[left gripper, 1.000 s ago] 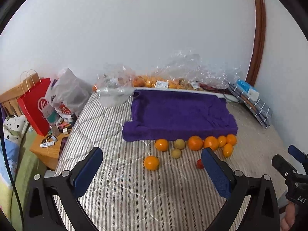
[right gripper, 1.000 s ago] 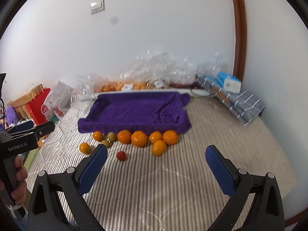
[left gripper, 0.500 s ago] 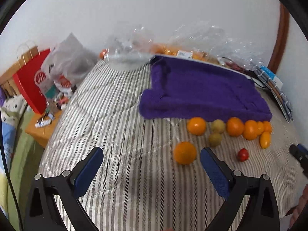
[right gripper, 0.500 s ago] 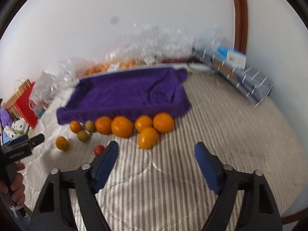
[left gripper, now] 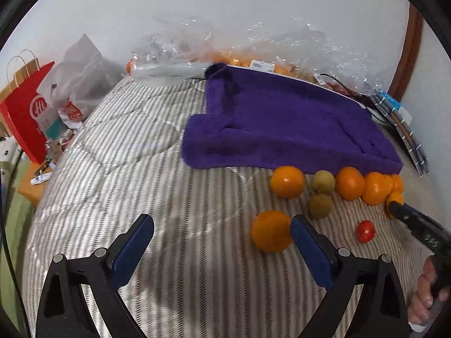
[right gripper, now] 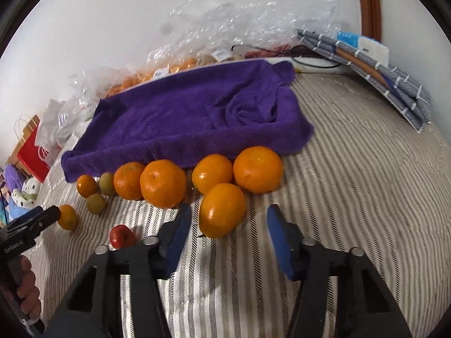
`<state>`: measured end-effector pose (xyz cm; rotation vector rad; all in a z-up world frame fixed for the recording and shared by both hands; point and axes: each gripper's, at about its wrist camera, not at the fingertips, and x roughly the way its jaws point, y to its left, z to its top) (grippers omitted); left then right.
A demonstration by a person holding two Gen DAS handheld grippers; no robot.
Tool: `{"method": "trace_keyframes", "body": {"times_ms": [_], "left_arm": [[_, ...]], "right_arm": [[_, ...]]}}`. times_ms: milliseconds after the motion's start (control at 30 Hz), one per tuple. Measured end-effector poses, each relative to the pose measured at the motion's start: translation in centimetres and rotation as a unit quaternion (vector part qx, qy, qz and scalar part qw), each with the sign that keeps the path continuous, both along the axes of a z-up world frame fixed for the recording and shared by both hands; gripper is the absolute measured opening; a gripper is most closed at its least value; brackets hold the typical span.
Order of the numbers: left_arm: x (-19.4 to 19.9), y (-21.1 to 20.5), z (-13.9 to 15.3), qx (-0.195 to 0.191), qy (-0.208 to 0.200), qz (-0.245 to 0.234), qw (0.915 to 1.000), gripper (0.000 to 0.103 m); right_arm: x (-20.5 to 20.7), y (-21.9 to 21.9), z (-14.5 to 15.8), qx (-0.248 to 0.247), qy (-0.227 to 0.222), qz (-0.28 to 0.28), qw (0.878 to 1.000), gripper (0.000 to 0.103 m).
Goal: Organize fruits
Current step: 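Grasp an orange from the row with the right gripper while the left gripper grasps another orange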
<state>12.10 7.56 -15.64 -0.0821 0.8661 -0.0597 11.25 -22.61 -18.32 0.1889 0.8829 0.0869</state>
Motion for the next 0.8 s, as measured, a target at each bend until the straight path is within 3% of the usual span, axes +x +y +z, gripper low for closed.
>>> {"method": "trace_keyframes", "body": {"times_ms": [167,233,333,400,467,533,800], "left_arm": [[0.4,-1.3,-0.1,-0.011,0.005,-0.024,0.9996,0.093],[0.6,-1.9,-0.3,-0.010,0.013,-0.031,0.9994,0.088],[0.6,-2.5,-1.0,-0.001,0.016,-0.043,0.9989,0.069],[0.3,-2.5,-1.3,-0.002,0.004,-0.034,0.9994,0.045],[0.0,-2.0,-1.2,-0.040,0.000,-0.041,0.9983,0.036],[-0.1,-1.1,-1.3,-0.086,-0.001,-0.043,0.9953,0.034],[-0.9,0.7,-1.2,-0.168,-0.024,-0.055,0.9839,0.034]], "right_arm": [[0.4,0.1,-0.1,-0.011,-0.003,0.013,1.000,0.035],[0.2,-0.2,-0.1,-0.011,-0.005,0.016,1.000,0.035],[0.0,-1.0,-0.3,0.013,-0.005,0.016,1.000,0.035],[-0.2,-1.6,-0.3,0.029,-0.005,0.014,0.999,0.035],[-0.5,-2.0,-0.3,0.040,-0.005,0.013,0.999,0.035],[-0.9,-2.3,-0.2,0.049,-0.012,0.016,0.999,0.035],[-1.8,-1.8,0.7,0.039,-0.044,0.020,0.998,0.035]]}}
